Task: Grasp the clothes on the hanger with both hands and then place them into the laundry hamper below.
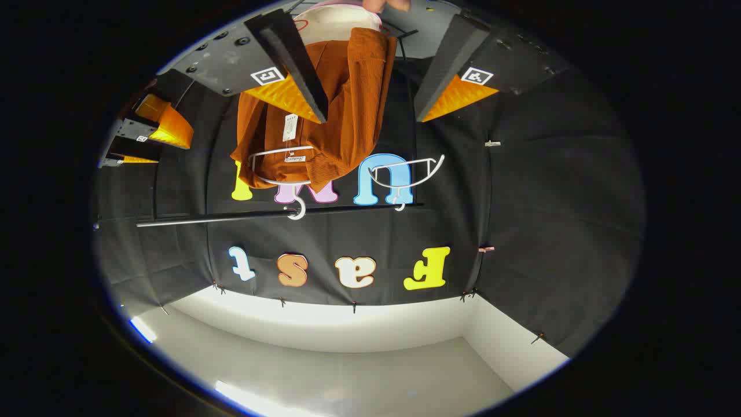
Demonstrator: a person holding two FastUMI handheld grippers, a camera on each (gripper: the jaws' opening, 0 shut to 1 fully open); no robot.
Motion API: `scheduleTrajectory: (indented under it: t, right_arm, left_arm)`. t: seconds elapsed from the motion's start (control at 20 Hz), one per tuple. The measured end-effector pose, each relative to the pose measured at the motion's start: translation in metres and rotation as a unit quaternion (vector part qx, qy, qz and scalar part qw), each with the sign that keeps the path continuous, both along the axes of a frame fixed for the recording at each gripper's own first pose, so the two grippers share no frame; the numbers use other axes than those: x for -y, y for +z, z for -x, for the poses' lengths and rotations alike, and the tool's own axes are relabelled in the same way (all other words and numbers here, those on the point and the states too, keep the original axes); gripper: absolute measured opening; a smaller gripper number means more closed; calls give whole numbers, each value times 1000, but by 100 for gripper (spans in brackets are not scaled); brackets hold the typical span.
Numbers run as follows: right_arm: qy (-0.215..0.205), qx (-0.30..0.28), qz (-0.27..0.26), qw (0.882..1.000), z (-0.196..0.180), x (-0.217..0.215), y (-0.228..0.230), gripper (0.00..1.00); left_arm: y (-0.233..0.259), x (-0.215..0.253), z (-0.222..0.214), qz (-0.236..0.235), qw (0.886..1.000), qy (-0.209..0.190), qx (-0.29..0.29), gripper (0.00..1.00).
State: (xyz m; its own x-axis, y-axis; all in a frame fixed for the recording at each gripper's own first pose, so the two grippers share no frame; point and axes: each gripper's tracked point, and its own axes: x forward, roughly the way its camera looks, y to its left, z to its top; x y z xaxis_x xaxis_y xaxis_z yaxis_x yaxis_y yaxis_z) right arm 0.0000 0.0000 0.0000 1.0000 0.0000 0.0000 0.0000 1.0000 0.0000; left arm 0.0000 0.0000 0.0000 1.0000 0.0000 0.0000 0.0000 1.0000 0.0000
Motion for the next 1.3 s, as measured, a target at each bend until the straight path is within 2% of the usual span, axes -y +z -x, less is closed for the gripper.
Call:
scheduleTrajectory:
  t: [0.1,0.15,0.35,0.45,0.5,0.95,1.0,1.3]
  right_arm:
    - [-1,0,-1,1000,0,2,0,98]
    - [0,1,-1,1000,0,2,1,98]
    - [0,4,6,1000,4,4,3,96]
    - [-1,9,15,1000,5,4,6,98]
    - [1,10,20,1000,6,2,6,98]
    - [5,7,16,1000,9,-7,5,98]
    - [5,7,15,1000,8,-8,4,98]
    - [1,23,24,999,-32,-6,2,98]
  left_arm:
    - [-2,3,1,-8,1000,-3,-1,98]
    - [-4,5,1,-10,1000,-7,-1,95]
    - [-4,8,5,-9,1000,-8,-2,95]
    - [-2,9,8,-11,1000,-10,-1,98]
    - [-2,9,8,-11,1000,-11,-1,95]
    - [-2,13,9,-3,1000,-19,1,92]
    - [-2,16,6,-1,1000,-26,0,95]
    - [-14,52,-53,6,997,-77,10,94]
